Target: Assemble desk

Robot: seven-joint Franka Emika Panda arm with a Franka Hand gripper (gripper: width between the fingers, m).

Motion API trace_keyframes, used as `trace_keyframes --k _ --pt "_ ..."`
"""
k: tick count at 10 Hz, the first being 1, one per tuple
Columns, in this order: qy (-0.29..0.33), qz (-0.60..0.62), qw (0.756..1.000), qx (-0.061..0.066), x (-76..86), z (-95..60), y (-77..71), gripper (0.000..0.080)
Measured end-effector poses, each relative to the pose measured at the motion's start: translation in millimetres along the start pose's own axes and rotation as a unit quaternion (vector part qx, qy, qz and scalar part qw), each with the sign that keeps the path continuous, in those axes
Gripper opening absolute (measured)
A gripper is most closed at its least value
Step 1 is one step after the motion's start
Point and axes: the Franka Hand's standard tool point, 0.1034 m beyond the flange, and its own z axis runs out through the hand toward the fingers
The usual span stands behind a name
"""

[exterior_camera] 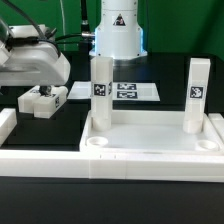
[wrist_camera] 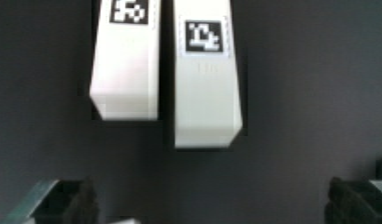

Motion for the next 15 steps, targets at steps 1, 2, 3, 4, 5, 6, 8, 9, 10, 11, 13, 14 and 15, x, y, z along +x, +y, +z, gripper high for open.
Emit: trace_keyframes --k 1,2,3,4,5,6,8,9,10,11,13,14,15 --pt "-0.03 0.001 1.0 0.002 0.9 3.3 1.2 0.0649" --pt "-0.039 0.001 0.999 0.0 5.3 5.4 1.7 0.0649" --pt "-0.047 0.002 0.999 -0.002 7.9 10.8 0.7 0.0649" --pt "-0.041 -0.001 0.999 -0.006 10.7 11.7 -3.2 0.0649" --pt "-0.042 0.002 0.999 -0.004 11.0 14.3 -6.2 0.0649" --pt "-0.043 0.007 0.999 -0.003 10.6 14.9 -4.7 0.0649" --pt "-0.052 0.009 0.999 -0.002 9.9 19.1 -3.2 0.0649" --pt "-0.049 0.009 0.999 -0.003 11.2 19.0 -3.1 0.0649" --pt "-0.055 0.011 0.998 -0.004 9.6 21.0 -6.8 0.0649" --pt "-0.097 0.02 0.995 -0.004 1.1 30.5 -10.0 0.0649" --pt "-0.124 0.024 0.992 -0.009 7.6 35.6 -8.2 0.0649" --pt "-0.119 0.024 0.993 -0.01 9.1 34.6 -7.7 0.0649" --pt "-0.117 0.024 0.993 -0.01 10.2 34.6 -7.2 0.0649"
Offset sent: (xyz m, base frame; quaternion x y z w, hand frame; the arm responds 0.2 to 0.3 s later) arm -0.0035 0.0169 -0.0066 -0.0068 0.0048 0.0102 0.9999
